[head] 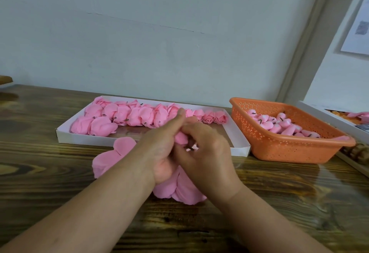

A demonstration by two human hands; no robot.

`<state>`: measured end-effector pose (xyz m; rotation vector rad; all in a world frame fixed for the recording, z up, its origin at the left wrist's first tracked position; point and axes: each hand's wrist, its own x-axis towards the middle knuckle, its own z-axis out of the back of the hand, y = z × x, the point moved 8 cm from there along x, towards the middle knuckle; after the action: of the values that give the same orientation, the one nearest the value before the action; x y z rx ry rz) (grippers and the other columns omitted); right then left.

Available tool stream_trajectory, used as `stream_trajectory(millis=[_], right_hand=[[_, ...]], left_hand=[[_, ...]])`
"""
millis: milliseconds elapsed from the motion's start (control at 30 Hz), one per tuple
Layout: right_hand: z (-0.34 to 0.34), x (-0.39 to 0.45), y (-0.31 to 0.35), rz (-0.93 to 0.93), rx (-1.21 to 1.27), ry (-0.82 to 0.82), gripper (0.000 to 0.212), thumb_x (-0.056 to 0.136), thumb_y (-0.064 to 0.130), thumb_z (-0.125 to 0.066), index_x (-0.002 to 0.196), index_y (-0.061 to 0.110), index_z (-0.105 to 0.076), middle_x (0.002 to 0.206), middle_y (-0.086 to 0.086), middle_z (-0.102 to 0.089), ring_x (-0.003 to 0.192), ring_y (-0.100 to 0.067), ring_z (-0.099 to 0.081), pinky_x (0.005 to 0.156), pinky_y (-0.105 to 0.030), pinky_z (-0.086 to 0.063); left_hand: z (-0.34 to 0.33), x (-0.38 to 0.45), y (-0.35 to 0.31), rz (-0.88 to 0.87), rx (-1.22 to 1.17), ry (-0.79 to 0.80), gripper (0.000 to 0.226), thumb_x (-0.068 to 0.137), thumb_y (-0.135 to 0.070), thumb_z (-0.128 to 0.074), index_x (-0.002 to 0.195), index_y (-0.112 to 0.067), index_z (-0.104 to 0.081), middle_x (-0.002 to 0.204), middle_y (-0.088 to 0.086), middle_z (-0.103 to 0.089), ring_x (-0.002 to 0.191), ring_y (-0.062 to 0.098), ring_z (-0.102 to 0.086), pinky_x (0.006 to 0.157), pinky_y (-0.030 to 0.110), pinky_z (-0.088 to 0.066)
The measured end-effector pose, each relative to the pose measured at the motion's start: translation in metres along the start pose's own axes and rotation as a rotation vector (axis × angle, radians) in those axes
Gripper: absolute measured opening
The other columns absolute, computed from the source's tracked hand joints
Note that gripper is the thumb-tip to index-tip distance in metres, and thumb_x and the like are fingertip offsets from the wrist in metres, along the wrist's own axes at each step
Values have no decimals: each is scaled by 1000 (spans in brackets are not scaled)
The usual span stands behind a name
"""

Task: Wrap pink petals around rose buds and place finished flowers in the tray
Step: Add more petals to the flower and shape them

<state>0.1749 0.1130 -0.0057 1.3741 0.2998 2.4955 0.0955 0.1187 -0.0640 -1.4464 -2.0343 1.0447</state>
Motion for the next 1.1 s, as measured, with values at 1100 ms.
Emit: stream_trajectory(millis=[1100], right_hand=[[27,8,-104,-481,226,-67,47,76,23,-77,118,13,-59,89,25,-54,77,0,-60,69,-19,-51]], left_hand=[[116,89,-108,187,2237,-443,28,93,-13,-57,120,-7,-60,109,7,-66,105,22,-61,90,31,-47]])
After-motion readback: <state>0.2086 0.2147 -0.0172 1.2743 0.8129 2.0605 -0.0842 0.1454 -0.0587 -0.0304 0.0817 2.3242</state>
